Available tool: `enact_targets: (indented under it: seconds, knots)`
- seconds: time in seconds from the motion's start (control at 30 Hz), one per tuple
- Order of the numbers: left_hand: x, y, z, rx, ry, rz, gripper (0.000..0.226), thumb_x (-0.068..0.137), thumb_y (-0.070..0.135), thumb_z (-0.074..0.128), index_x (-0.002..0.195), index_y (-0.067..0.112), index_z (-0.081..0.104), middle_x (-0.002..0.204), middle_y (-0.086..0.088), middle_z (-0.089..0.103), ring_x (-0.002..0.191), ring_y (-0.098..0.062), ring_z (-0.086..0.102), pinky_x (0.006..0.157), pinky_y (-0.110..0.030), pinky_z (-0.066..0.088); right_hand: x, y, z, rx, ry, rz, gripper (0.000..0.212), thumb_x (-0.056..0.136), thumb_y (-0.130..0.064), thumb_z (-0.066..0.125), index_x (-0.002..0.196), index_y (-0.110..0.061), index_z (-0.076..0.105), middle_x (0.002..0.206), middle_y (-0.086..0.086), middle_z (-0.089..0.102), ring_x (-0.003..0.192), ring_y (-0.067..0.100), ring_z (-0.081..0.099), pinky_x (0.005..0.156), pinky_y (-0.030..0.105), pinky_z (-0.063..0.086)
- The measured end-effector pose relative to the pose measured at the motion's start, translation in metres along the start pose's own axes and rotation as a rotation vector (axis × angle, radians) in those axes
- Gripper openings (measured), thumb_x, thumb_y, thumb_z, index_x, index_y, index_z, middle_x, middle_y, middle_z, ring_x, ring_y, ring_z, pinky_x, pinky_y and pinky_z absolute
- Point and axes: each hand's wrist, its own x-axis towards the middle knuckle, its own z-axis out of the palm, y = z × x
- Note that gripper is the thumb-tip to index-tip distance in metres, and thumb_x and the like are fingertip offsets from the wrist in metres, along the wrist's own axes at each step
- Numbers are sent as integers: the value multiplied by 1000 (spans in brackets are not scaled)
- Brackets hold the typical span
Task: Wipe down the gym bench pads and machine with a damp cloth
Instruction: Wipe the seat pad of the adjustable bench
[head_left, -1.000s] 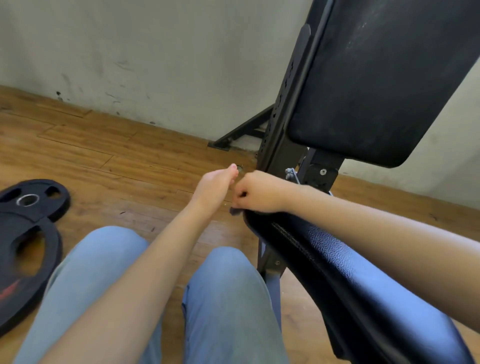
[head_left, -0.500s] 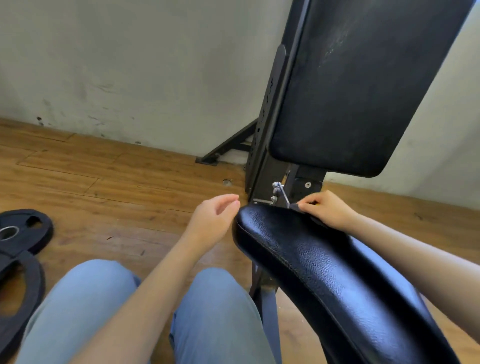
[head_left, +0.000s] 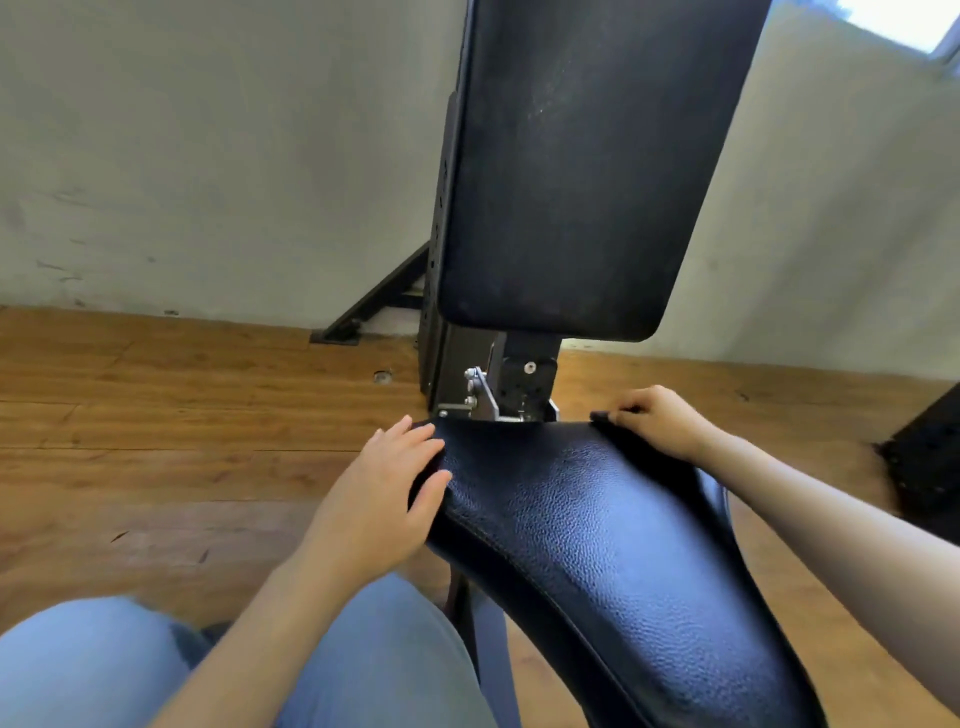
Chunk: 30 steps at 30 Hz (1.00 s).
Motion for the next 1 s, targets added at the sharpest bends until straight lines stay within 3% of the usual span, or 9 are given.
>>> enact_targets:
  seconds: [0.07, 0.17, 0.3, 0.37, 0.5, 0.6, 0.73, 0.9, 1.0]
  knots:
    - [0, 2, 5, -34, 6, 28, 75, 83, 56, 18, 138, 16, 47, 147, 6, 41, 140, -2, 19, 110, -15, 1, -6, 25, -8, 183, 79, 89, 24, 87, -14, 63, 66, -25, 66, 78, 7, 70, 71, 11, 53, 75, 29, 47]
    - [2, 1, 9, -46, 48, 7, 73, 84, 54, 18, 136, 15, 51, 142, 7, 45, 134, 3, 22, 110, -16, 6, -6, 46, -19, 218, 100, 291, 21, 86, -24, 67, 85, -4, 71, 84, 11, 65, 77, 18, 51, 67, 30, 39]
    - [2, 3, 23, 25, 123, 9, 66, 87, 39, 18, 124, 4, 61, 130, -7, 58, 130, -23, 45, 111, -33, 18, 6, 36, -22, 101, -6, 345, 34, 84, -27, 69, 62, -4, 58, 66, 6, 51, 73, 21, 43, 55, 28, 33]
    - [2, 2, 24, 28, 112, 1, 65, 88, 38, 18, 122, 4, 61, 129, -7, 58, 128, -24, 45, 111, -33, 17, 12, 32, -19, 128, -14, 316, 28, 83, -23, 70, 68, -1, 63, 67, 7, 53, 72, 19, 44, 56, 27, 34]
    - [3, -1, 22, 41, 98, 20, 65, 87, 38, 18, 123, 3, 60, 130, -8, 57, 128, -25, 45, 112, -34, 20, 7, 38, -13, 363, 123, 291, 16, 87, -8, 59, 96, -1, 70, 90, 9, 64, 85, 15, 52, 68, 24, 38]
    - [4, -1, 25, 50, 118, 20, 63, 87, 34, 19, 119, 1, 62, 126, -11, 59, 123, -29, 48, 110, -40, 26, -8, 50, -11, 368, 205, 311, 16, 88, -10, 58, 96, -3, 71, 98, 14, 68, 88, 16, 53, 74, 23, 37]
    - [3, 2, 30, 39, 187, 9, 60, 87, 31, 20, 116, 1, 64, 123, -11, 61, 120, -28, 50, 109, -35, 23, -53, 52, -1, 403, 424, 308, 19, 88, -7, 55, 96, -5, 73, 101, 10, 70, 96, 19, 58, 81, 26, 39]
    - [1, 4, 30, 16, 245, 29, 56, 89, 27, 22, 113, -1, 65, 119, -13, 63, 118, -20, 45, 108, -24, 17, -120, 34, 37, 847, 659, 184, 25, 91, 5, 49, 105, -7, 66, 97, -5, 66, 86, -9, 60, 78, 4, 41]
    - [0, 3, 32, 10, 242, 29, 58, 90, 28, 20, 115, 0, 64, 122, -13, 62, 121, -23, 46, 110, -30, 20, -103, 39, 36, 1021, 727, 257, 24, 94, 0, 47, 110, -3, 64, 100, 0, 64, 93, 7, 58, 79, 7, 45]
